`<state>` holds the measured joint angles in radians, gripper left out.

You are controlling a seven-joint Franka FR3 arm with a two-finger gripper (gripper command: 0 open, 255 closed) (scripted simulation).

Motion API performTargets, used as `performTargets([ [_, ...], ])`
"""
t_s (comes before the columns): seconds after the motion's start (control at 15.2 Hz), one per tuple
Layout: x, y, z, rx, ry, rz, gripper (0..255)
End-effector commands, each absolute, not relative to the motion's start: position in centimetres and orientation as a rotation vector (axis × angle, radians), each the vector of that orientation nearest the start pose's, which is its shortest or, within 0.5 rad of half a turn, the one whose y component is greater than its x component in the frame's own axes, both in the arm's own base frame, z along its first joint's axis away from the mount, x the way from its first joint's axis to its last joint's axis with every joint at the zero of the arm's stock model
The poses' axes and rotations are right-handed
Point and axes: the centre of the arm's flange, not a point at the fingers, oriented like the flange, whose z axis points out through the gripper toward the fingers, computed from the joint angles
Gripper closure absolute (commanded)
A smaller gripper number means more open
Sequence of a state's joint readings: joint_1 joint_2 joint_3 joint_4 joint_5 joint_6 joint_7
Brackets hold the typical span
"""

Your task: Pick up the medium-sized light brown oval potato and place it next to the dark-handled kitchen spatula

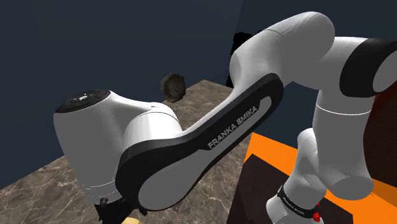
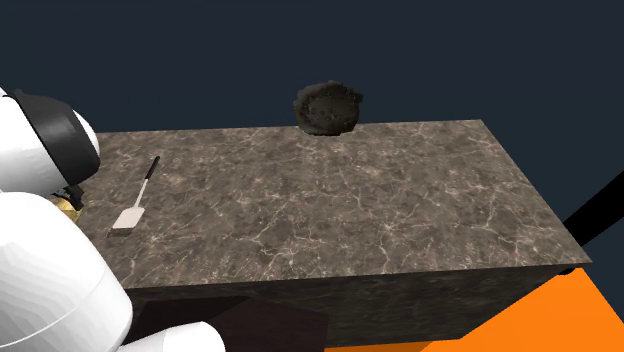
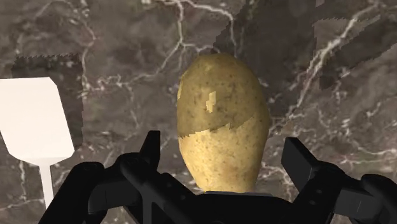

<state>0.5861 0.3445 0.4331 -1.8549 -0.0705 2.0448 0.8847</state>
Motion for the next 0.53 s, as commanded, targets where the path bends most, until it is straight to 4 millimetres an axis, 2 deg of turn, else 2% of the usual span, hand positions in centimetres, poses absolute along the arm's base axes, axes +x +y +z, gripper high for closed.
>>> performTargets([
  [0.0, 34.1, 51.5, 36.2, -3.175, -0.25, 0.22, 0],
  [0.13, 34.4, 51.6, 38.5, -3.175, -0.25, 0.22, 0],
  [0.46, 34.4, 51.6, 38.5, -3.175, -0.25, 0.22, 0],
])
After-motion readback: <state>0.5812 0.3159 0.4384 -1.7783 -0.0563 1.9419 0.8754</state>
